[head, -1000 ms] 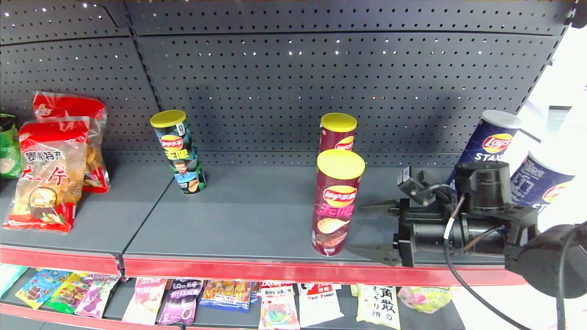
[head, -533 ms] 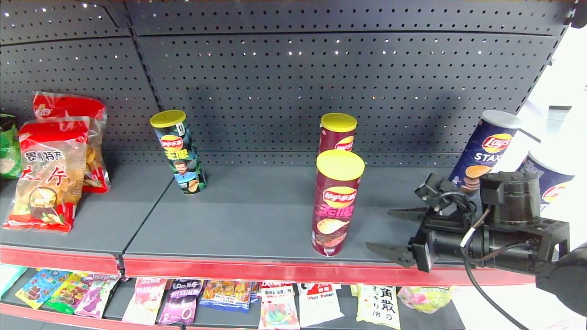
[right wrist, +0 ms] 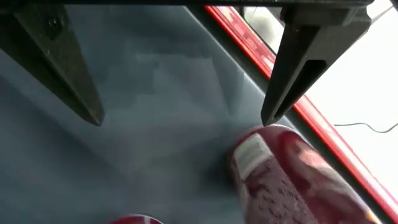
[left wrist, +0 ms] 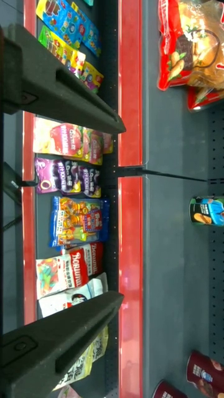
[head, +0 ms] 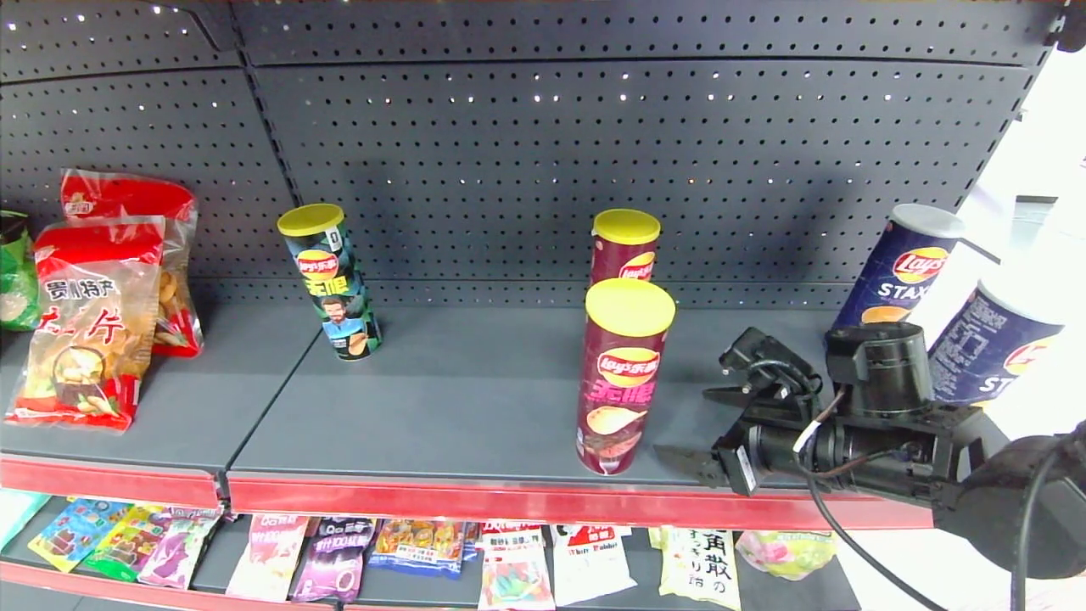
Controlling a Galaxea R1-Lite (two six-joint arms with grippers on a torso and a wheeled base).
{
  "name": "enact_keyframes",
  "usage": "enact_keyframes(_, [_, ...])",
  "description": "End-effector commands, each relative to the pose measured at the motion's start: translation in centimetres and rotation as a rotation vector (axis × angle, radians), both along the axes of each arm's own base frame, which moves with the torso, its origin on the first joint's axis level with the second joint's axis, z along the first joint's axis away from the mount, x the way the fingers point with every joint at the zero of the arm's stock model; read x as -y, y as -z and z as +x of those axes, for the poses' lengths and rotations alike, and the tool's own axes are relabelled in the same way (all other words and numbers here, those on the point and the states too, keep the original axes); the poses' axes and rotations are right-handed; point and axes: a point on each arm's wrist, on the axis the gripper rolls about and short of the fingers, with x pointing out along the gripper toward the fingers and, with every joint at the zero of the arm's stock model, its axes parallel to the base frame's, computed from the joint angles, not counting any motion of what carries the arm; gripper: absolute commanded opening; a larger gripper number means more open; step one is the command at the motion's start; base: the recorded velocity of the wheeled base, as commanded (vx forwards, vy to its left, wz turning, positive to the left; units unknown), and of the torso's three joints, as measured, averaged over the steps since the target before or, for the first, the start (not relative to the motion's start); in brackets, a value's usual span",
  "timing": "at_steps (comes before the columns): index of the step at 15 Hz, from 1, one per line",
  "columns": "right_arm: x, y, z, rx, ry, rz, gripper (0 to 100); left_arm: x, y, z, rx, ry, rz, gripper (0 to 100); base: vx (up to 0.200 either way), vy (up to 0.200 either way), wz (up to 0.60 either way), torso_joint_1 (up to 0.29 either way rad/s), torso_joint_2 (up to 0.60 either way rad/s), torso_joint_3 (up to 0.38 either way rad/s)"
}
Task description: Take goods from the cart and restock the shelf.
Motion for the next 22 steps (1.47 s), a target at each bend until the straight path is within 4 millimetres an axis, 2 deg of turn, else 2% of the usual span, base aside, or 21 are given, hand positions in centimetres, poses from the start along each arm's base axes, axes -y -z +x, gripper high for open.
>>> enact_keyframes(1, [-0.5,0.6,0.3,-0.016,-0.011,-0.007,100,0.0,0.0,0.0,-0.001,0.0,0.0,100,0.0,0.0,0.0,0.0,0.0,0.0])
enact_keyframes(12, [-1.2,0.8,1.6,-0.006,0.006,-0.012,100,0.0,0.0,0.0,-0.001,0.0,0.0,100,0.0,0.0,0.0,0.0,0.0,0.0])
enact_keyframes(22, [-1.9,0.7,2.1,0.005,-0.011,-0.007,100,0.0,0.0,0.0,-0.001,-0.001,0.0,100,0.0,0.0,0.0,0.0,0.0,0.0])
